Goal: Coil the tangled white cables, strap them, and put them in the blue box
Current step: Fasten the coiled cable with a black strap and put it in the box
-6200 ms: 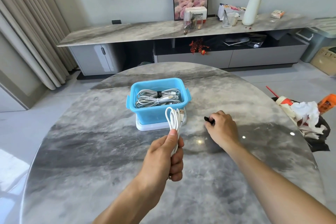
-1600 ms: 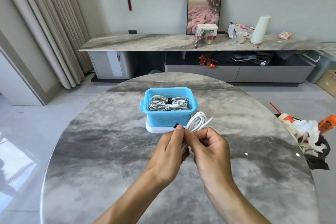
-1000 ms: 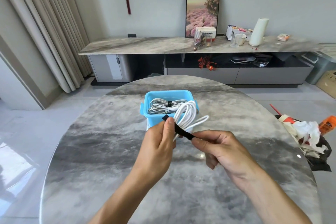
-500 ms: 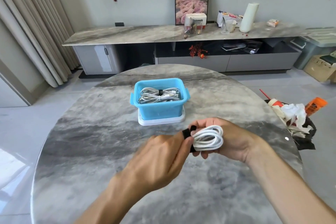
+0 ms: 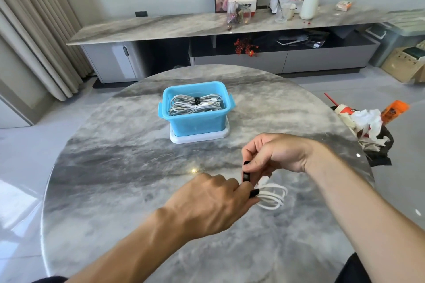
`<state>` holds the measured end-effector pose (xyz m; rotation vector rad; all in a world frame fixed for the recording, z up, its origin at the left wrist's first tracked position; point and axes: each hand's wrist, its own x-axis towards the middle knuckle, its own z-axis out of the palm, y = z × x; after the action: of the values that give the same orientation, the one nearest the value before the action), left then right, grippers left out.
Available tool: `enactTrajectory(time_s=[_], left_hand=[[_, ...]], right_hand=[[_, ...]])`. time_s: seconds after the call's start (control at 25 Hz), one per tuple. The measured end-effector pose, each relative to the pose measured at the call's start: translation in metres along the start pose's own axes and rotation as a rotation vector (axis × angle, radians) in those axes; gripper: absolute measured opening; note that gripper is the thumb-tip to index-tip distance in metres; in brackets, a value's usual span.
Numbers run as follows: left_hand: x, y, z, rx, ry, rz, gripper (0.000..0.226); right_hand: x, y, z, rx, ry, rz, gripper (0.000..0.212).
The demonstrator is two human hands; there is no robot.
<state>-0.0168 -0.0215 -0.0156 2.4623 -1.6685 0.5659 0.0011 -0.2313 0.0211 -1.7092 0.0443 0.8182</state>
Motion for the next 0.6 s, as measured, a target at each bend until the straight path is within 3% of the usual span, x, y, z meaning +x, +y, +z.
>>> enactTrajectory(time_s=[0.12, 0.24, 0.32, 0.52, 0.6], left_hand=[[0.001, 0.006, 0.007, 0.015, -0.037, 0.014, 0.044], [0.008, -0.004, 0.001, -0.032, 0.002, -0.043, 0.05], [0.011, -0.013, -0.009, -0.101, 0.021, -0.091, 0.051], [0.007, -0.015, -0.026, -0.473, 0.05, -0.309, 0.04], [0.01, -0.013, -0.029, -0.618, 0.143, -0.407, 0.036]], right_hand=[[0.002, 0.0, 0.016, -0.247, 0.141, 0.038, 0.026], [-0.004, 0.0, 0.041, -0.536, 0.546, -0.187, 0.023], [-0.01, 0.0, 0.054, -0.467, 0.728, -0.35, 0.021], [-0.004, 0.0, 0.064, -0.075, 0.761, -0.506, 0.021], [-0.004, -0.005, 0.065, 0.004, 0.779, -0.589, 0.019]])
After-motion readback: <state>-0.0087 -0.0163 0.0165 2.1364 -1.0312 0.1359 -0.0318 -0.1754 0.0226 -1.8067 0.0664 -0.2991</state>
